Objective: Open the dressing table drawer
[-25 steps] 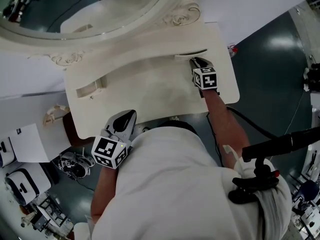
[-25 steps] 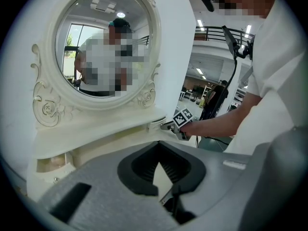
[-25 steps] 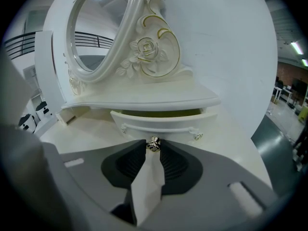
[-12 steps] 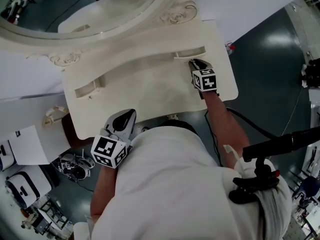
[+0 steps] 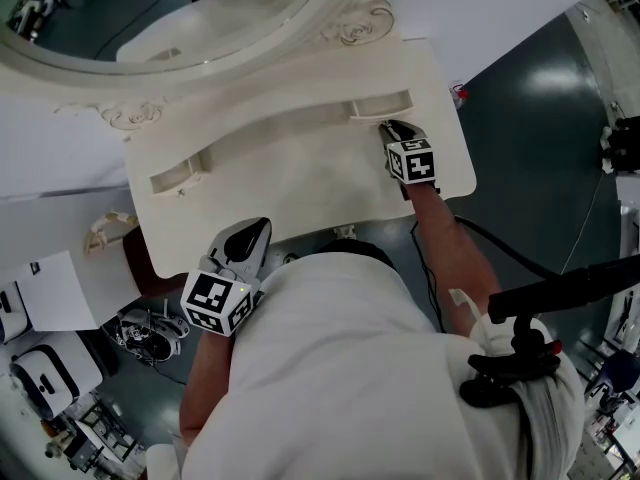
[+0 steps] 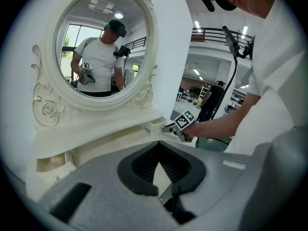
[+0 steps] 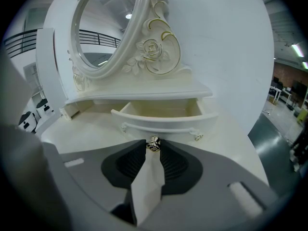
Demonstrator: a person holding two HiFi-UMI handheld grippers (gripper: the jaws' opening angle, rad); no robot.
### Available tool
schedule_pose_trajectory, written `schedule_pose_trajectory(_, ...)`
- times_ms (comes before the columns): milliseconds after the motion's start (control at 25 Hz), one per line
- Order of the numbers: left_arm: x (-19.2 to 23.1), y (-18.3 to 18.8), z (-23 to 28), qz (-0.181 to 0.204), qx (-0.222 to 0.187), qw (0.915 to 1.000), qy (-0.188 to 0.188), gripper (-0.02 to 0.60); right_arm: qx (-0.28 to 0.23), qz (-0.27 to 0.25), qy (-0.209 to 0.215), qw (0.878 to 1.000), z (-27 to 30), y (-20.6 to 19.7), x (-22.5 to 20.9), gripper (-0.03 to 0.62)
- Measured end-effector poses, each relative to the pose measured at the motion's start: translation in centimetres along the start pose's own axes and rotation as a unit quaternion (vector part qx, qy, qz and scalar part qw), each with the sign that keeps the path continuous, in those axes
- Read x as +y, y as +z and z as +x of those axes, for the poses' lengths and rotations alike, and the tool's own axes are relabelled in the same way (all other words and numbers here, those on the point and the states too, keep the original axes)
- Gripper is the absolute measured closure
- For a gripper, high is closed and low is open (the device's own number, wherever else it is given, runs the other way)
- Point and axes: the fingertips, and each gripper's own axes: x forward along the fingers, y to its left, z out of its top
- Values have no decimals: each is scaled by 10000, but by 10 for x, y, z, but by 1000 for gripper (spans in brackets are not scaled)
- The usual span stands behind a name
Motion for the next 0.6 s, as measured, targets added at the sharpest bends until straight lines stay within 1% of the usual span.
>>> schedule_pose_trajectory(400,2,-4,-7,9,-47,10000,-40,580,33,-33,-56,10000,-4,-6,3,499)
schedule_pose_trajectory(600,1,-9,-13,28,-68,9999,-99,580,115,-273,-157,9994,-6,-7,2,491)
